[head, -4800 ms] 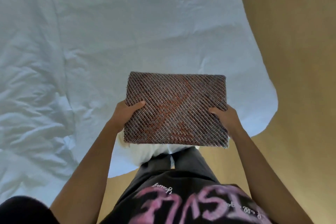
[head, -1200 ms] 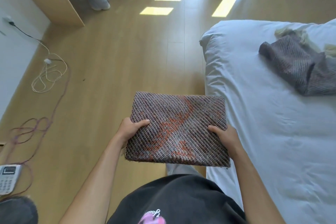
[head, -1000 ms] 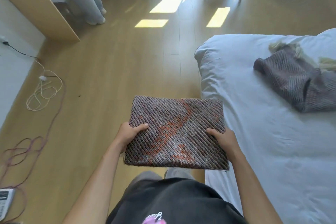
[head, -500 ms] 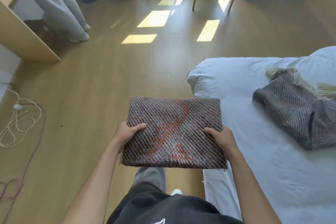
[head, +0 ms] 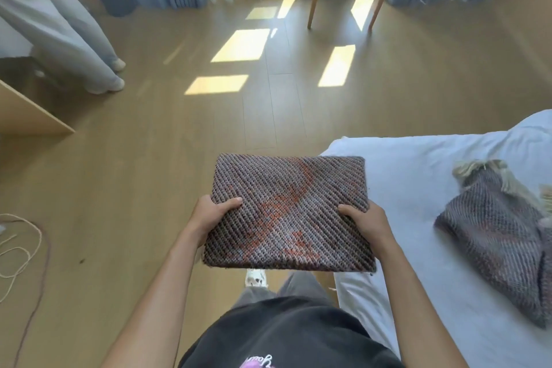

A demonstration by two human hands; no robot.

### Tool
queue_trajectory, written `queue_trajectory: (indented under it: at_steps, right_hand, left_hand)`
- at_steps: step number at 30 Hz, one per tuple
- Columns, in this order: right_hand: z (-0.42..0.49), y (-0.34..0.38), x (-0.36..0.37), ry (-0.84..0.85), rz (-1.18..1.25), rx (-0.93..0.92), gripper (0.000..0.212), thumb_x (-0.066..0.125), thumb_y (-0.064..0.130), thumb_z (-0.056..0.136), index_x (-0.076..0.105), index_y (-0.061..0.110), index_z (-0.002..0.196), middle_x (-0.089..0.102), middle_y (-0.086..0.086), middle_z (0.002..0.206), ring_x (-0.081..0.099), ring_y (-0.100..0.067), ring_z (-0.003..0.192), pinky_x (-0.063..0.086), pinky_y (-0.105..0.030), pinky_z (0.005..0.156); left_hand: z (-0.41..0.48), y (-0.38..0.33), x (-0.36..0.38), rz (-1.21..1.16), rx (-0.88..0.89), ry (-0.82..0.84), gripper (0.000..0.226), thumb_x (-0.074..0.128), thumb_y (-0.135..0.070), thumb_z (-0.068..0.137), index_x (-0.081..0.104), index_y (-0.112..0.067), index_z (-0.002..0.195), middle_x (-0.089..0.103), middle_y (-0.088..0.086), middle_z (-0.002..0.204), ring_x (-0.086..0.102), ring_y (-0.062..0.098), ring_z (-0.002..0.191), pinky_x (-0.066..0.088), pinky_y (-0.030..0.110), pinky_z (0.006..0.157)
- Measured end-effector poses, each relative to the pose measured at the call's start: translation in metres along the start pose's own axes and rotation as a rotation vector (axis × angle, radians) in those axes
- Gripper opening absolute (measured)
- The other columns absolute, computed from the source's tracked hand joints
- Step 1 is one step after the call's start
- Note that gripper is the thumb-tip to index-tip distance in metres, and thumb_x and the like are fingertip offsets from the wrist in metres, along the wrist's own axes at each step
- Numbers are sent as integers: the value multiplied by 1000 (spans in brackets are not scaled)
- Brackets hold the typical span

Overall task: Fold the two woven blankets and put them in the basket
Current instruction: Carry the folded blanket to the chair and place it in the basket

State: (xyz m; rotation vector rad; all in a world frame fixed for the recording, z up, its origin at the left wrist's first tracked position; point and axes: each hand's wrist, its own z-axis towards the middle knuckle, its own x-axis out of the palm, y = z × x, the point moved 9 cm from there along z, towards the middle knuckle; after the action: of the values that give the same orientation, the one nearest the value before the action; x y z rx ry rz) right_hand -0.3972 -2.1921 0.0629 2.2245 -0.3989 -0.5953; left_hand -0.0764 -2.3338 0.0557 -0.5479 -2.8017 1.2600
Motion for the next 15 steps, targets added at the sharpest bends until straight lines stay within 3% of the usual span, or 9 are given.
queue_trajectory:
  at_steps: [11, 15]
  right_hand:
    - [170, 95, -14, -2, 48, 17, 38, 76, 25, 74, 64, 13, 108, 69, -4, 102, 67, -24, 90, 54, -47, 85]
    - [237, 139, -27, 6, 34, 24, 27, 77, 29, 71, 65, 23, 94, 70, -3, 98, 67, -24, 90, 54, -47, 86]
  left_hand:
    - [152, -137, 56, 49, 6, 31, 44, 77, -19, 77, 58, -5, 114, 67, 10, 105, 66, 22, 90, 53, 32, 74]
    - [199, -192, 83, 59, -2, 15, 42, 76, -19, 78, 57, -7, 113, 66, 6, 101, 65, 21, 89, 52, 30, 70]
